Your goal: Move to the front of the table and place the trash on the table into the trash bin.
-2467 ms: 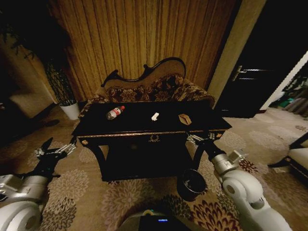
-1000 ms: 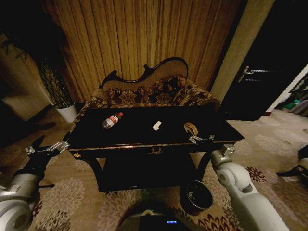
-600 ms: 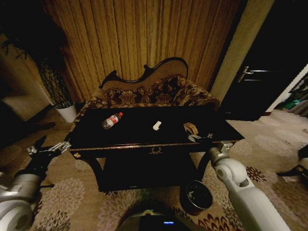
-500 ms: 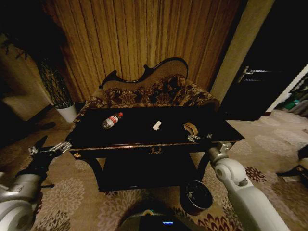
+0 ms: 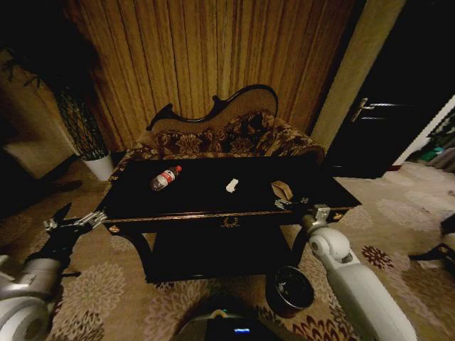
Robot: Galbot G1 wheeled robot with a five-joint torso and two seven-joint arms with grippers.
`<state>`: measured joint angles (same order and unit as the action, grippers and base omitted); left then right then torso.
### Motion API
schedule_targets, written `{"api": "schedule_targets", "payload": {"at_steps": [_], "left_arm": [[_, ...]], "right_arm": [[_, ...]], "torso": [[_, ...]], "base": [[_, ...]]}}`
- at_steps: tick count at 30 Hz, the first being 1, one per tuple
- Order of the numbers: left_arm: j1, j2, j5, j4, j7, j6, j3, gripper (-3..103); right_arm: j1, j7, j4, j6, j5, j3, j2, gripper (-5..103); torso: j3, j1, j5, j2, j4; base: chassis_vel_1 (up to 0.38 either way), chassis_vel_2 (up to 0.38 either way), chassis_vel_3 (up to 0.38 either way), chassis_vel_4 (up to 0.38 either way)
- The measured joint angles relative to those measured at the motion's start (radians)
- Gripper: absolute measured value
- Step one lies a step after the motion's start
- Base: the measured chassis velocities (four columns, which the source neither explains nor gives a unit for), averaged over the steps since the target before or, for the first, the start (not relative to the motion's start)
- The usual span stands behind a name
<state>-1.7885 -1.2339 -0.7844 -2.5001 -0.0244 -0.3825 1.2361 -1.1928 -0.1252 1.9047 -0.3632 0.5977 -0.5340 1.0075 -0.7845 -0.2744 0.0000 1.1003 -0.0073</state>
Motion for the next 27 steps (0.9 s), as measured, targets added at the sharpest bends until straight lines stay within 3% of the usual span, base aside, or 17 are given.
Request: {"api": "schedule_targets", "payload": {"at_steps": [4,6,8,10,13,14,18,27], "left_arm": [[0.001,0.001,0.000,0.000,0.001,0.000,-0.005,100],[0.002,0.003,0.001,0.000,0.001,0.000,-0.008,100],[0.002,0.003,0.001,0.000,0.001,-0.001,-0.009,100],[0.004,0.005,0.001,0.000,0.001,-0.001,-0.010,100],[0.004,0.004,0.001,0.000,0.002,-0.001,-0.010,100],[0.004,0.003,0.001,0.000,0.004,-0.001,-0.010,100],[0.003,0.000,0.001,0.000,0.005,-0.001,-0.010,100],[0.003,-0.001,0.002,0.000,0.009,0.000,-0.011,100]], "right_arm": [[0.009,-0.005,-0.007,0.001,0.007,0.002,-0.003,102],[0.012,-0.009,-0.010,0.004,0.013,0.007,-0.002,95],[0.012,-0.009,-0.011,0.004,0.014,0.008,-0.001,95],[0.012,-0.009,-0.012,0.006,0.014,0.013,0.002,79],[0.012,-0.010,-0.012,0.007,0.014,0.014,0.004,73],[0.012,-0.010,-0.012,0.008,0.014,0.014,0.005,62],[0.012,-0.010,-0.013,0.010,0.014,0.014,0.005,57],[0.004,-0.009,-0.014,0.029,0.014,0.008,0.007,19]], "torso": [[0.000,0.000,0.0000,0.000,0.0000],[0.000,0.000,0.0000,0.000,0.0000],[0.000,0.000,0.0000,0.000,0.0000],[0.000,0.000,0.0000,0.000,-0.0001],[0.000,0.000,0.0000,0.000,0.0000],[0.000,0.000,0.0000,0.000,-0.0001],[0.000,0.000,0.0000,0.000,0.0000],[0.000,0.000,0.0000,0.000,0.0000]], "base": [[0.000,0.000,0.000,0.000],[0.000,0.000,0.000,0.000],[0.000,0.000,0.000,0.000],[0.000,0.000,0.000,0.000],[0.000,0.000,0.000,0.000],[0.000,0.000,0.000,0.000],[0.000,0.000,0.000,0.000],[0.000,0.000,0.000,0.000]]}}
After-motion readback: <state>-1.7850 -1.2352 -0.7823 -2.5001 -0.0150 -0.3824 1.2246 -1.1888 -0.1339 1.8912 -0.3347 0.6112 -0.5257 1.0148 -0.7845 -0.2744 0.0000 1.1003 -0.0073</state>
